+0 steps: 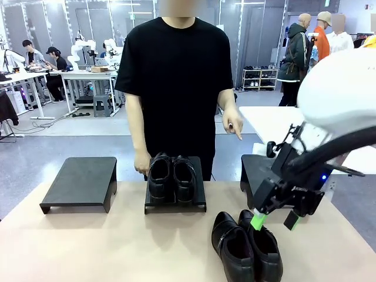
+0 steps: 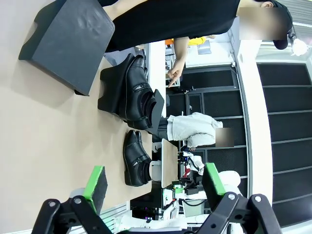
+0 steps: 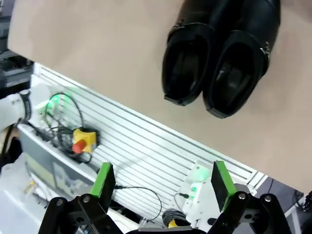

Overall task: Place the shoes on the stand as instructed by the person.
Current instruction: Pick up another pair of Shoes and place it on the Shoes Stand indicated by the person.

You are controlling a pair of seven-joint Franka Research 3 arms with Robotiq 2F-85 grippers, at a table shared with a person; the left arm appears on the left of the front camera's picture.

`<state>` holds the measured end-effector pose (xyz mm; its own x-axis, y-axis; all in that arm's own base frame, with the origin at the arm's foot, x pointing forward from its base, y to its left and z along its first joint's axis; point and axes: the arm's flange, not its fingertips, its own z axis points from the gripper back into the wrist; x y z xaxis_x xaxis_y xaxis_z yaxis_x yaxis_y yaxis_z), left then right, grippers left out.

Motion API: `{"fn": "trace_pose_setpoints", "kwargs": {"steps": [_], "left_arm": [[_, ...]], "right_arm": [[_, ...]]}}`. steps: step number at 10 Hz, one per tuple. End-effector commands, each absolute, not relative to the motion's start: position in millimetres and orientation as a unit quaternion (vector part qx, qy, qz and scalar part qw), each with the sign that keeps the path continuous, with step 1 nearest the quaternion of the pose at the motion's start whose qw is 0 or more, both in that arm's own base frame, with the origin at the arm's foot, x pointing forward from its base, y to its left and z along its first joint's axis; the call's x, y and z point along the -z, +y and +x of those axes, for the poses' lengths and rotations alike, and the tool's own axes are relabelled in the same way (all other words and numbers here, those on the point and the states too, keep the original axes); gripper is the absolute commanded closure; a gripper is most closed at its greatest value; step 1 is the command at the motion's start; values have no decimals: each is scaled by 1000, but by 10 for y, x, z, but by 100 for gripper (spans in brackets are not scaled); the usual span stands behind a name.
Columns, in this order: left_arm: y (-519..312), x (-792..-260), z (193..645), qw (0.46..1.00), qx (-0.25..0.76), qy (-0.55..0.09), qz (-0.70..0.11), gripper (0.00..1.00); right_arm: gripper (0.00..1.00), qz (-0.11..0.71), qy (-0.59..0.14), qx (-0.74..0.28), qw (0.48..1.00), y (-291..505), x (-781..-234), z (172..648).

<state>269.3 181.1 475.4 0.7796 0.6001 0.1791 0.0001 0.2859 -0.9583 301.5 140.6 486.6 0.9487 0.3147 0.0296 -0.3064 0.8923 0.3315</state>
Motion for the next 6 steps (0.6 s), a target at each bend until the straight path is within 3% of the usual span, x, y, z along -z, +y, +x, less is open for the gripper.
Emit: {"fn": "trace_pose_setpoints", "kwargs": {"steps": [1, 6], "left_arm": [[1822, -4741, 2696, 756, -190, -267, -567, 0], [1822, -4741, 2696, 756, -190, -267, -567, 0]], "right_arm": [[0, 121, -10, -134, 984, 1500, -4741, 3018], [0, 61, -29, -122, 990, 1724, -4301, 3076]]}}
